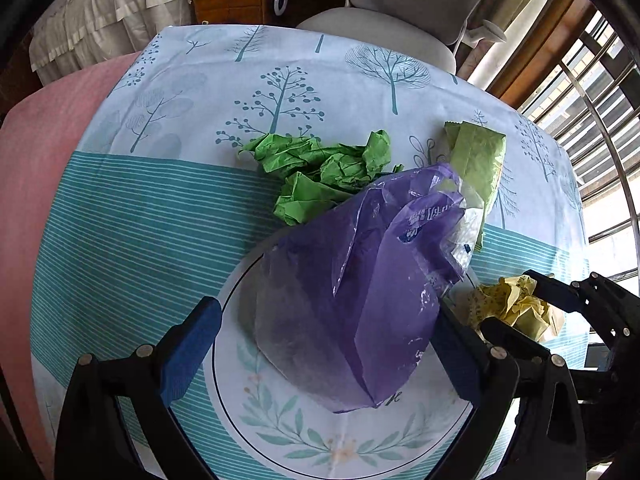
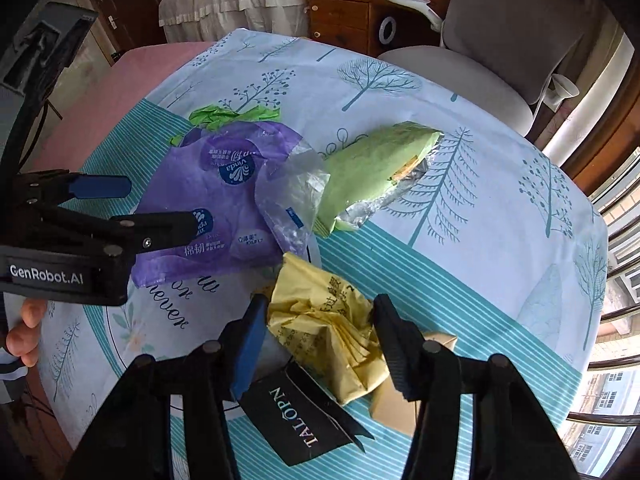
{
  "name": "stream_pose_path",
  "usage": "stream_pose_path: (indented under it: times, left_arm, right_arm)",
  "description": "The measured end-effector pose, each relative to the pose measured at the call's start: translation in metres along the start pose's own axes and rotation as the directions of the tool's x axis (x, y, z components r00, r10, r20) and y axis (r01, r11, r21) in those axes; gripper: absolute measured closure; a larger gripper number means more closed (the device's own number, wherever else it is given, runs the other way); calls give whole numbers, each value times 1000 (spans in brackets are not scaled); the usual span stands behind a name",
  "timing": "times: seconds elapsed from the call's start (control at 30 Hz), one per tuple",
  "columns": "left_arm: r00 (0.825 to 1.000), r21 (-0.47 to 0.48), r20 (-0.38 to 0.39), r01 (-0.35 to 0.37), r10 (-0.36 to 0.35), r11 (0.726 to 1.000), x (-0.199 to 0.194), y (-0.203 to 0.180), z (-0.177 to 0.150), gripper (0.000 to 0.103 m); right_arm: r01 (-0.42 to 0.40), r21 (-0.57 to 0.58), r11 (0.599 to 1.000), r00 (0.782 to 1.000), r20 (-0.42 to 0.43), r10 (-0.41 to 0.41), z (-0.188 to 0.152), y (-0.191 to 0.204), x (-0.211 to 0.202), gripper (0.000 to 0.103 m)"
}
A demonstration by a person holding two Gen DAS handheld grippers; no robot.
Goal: Collect trash
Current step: 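Grasp the purple plastic bag with left tool while right tool grasps yellow bag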
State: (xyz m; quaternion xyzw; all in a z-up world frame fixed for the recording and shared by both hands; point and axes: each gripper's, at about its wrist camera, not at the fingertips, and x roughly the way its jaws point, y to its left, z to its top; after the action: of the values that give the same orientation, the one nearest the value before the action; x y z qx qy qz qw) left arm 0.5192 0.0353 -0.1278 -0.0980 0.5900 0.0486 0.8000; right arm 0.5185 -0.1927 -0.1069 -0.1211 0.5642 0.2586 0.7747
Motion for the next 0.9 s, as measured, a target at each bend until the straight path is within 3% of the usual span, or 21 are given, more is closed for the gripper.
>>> stream_pose_path:
  times: [0.07, 0.13, 0.2, 0.3, 0.33, 0.4, 0.5, 0.63, 0.9]
  left_arm:
    - [1000, 17, -13, -4, 4, 1000, 7, -3, 4, 6]
    - [999, 37, -44, 3, -2, 999, 15, -6, 5, 24]
    - [997, 43, -70, 17, -14, 999, 20, -7, 4, 31]
    - [998, 60, -54, 33, -30, 998, 17, -11, 2, 48]
    - [998, 59, -55, 47, -43, 997, 15, -11, 1, 58]
    - [996, 56, -59, 68, -65, 996, 11, -11, -2, 66]
    - [997, 77, -47, 58, -54, 995, 4, -14, -11, 84]
    - [998, 66, -29, 60, -58, 996, -12, -10, -25, 90]
    - [995, 47, 34, 90, -91, 995, -66, 8, -57, 93]
  right_arm:
    - [-12, 16, 1000, 1000, 2, 12, 0, -3, 0, 57]
    - [-22, 30, 999, 1000, 4, 21, -1, -6, 1, 62]
    - [-35, 41, 999, 999, 10, 34, -3, -9, 0, 63]
    - [-43, 57, 997, 999, 15, 42, -6, -10, -3, 65]
    - [-44, 63, 997, 999, 19, 43, -7, -11, -4, 65]
    - [-51, 77, 996, 998, 31, 49, -8, -11, -7, 65]
    - [-62, 109, 992, 997, 53, 56, -11, -12, -12, 66]
    - [-84, 157, 984, 994, 87, 71, -15, -12, -21, 67]
    - [-115, 254, 960, 980, 186, 68, -30, -2, -59, 68]
